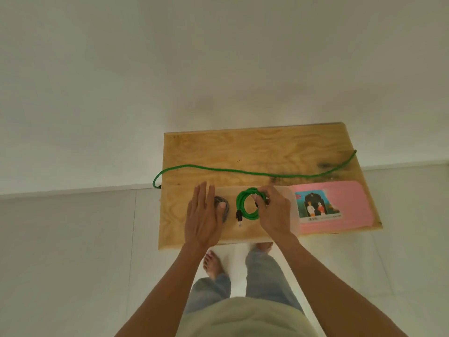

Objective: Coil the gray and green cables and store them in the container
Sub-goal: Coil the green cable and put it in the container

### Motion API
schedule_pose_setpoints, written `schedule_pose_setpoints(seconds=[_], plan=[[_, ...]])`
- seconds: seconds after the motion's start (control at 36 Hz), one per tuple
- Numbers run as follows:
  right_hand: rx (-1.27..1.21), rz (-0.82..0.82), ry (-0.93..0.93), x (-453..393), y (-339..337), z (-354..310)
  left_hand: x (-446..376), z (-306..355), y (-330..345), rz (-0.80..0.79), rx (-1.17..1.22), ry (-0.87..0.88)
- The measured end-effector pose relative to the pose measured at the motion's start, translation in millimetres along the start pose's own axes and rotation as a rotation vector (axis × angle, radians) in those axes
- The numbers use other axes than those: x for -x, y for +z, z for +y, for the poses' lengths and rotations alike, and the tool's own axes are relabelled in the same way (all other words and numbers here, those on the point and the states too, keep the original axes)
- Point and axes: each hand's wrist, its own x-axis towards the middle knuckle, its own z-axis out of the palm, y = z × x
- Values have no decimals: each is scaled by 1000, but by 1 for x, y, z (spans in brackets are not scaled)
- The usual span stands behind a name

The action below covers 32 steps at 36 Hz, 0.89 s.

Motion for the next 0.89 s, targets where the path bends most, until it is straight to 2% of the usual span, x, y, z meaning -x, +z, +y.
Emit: schedule_pose_setpoints(seconds=[0.19, 0.5, 0.72, 0.89], plan=[[39, -103, 45, -5, 17, 2, 6, -14, 16, 3, -31, 17], [45, -139, 123, -14, 38, 4, 6, -13, 21, 24, -1, -36], [68, -190, 95, -18, 31, 1, 5, -14, 19, 18, 3, -34], [96, -146, 84, -16, 17, -8, 4, -10, 14, 18, -6, -54]])
